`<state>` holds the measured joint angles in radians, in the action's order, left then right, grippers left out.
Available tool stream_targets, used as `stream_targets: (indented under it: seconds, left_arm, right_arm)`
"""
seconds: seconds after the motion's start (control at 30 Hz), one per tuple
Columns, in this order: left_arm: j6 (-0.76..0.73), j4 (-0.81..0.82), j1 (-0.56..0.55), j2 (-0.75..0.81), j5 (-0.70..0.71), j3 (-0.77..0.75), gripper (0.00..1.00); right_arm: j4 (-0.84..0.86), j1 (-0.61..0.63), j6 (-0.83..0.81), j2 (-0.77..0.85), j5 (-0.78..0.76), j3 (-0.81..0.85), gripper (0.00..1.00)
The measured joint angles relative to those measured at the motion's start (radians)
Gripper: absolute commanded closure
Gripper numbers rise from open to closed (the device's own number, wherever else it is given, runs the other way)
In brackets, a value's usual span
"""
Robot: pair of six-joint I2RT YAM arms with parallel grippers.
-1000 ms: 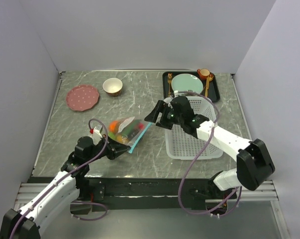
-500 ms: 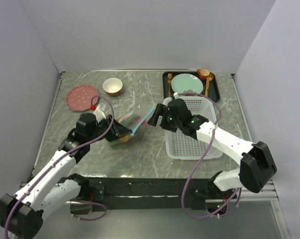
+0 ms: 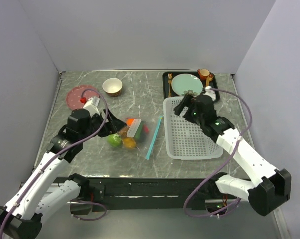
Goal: Place the food in the zip-top bag and seal the zipper
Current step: Place the zipper food storage bag at the center of the board, then reset both arms
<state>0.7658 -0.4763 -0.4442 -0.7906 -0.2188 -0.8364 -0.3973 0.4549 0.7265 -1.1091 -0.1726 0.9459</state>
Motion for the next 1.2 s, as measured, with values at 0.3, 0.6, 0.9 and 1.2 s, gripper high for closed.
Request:
stream_targets:
  seconds: [0.3,0.6,0.9,1.2]
  left_arm:
    - [-0.105,-0.113,0.000,-0.174,0.270,-0.269,0.01]
    - [-0.196,-0.163,0.003,-0.408,0.425,-0.554,0.01]
    - [-0.206,-0.134,0.003,-0.430,0.412,-0.521,0.01]
    - [-0.193,-0.074,0.012,-0.431,0.454,-0.492,0.01]
  right_arm:
    - [-0.099,-0.114,-0.121,0.037,-0.115,0.005,0.00]
    - [-0.161,-0.409,-0.152,0.011,-0.064,0.024,0.00]
    - [-0.140,-0.497,-0.177,0.025,0.041,0.014,0.00]
    - [-0.046,-0.497,-0.230,0.132,0.062,-0.069,0.00]
